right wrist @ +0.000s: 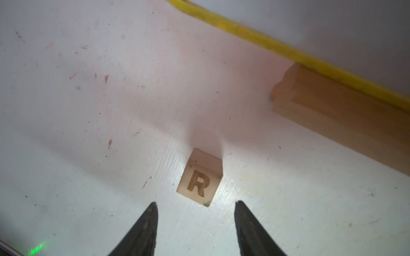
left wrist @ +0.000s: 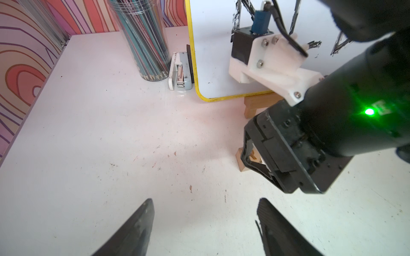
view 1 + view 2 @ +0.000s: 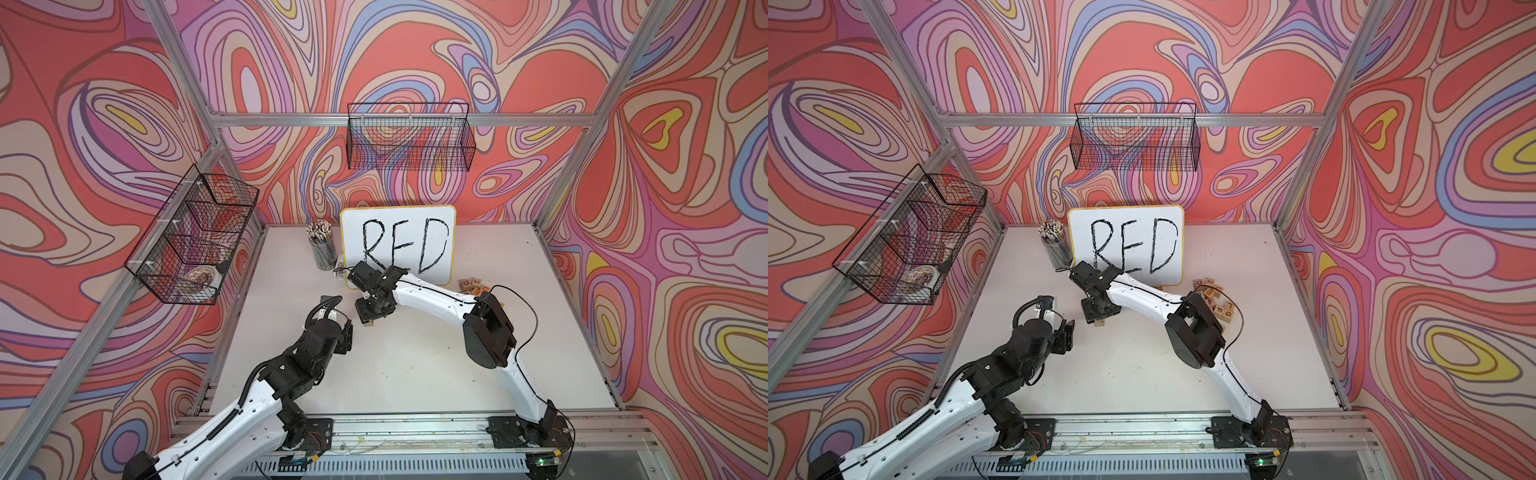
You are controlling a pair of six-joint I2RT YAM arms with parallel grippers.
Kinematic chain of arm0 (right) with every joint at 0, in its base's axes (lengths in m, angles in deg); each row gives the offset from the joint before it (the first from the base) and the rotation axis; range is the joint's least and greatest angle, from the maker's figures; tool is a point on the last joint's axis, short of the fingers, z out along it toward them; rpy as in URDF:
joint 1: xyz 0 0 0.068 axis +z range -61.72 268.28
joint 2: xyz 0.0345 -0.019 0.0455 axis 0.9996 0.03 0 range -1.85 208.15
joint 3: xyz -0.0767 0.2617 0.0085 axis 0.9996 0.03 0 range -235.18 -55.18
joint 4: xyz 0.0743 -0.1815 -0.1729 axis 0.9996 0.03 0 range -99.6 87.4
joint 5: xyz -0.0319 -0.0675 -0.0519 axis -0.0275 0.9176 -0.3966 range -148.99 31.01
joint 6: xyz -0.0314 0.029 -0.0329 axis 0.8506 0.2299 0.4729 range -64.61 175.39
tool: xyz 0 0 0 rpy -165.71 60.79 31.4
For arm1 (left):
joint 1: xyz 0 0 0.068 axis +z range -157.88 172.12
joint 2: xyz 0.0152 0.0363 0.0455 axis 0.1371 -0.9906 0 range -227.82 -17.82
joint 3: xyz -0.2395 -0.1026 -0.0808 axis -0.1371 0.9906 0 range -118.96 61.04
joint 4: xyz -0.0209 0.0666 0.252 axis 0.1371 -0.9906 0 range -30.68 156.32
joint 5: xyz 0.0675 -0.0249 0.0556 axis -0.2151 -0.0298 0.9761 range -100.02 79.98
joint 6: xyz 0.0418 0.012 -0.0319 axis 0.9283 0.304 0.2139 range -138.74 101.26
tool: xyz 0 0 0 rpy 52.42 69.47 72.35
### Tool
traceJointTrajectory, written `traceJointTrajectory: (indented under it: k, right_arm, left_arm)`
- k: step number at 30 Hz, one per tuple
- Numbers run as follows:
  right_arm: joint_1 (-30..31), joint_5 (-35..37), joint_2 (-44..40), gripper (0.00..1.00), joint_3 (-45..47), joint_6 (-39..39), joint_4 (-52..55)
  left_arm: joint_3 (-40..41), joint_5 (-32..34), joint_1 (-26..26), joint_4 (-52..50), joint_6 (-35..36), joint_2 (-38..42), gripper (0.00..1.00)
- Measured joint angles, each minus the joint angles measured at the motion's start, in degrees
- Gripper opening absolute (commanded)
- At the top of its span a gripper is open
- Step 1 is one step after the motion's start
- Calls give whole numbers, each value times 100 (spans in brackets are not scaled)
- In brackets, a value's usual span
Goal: Assemble the uppercase word "red" with letter blocks
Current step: Place the letter block at the center of the board.
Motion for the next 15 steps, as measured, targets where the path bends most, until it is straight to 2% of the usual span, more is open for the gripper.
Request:
traceJointTrajectory:
  k: [6, 15]
  right_arm:
    - [0, 120, -68, 48, 437, -726, -201]
    - [15, 90, -68, 51, 540, -1425, -573]
  left_arm:
    - [11, 0, 0, 2, 0, 0, 76]
    - [26, 0, 0, 15, 0, 39, 76]
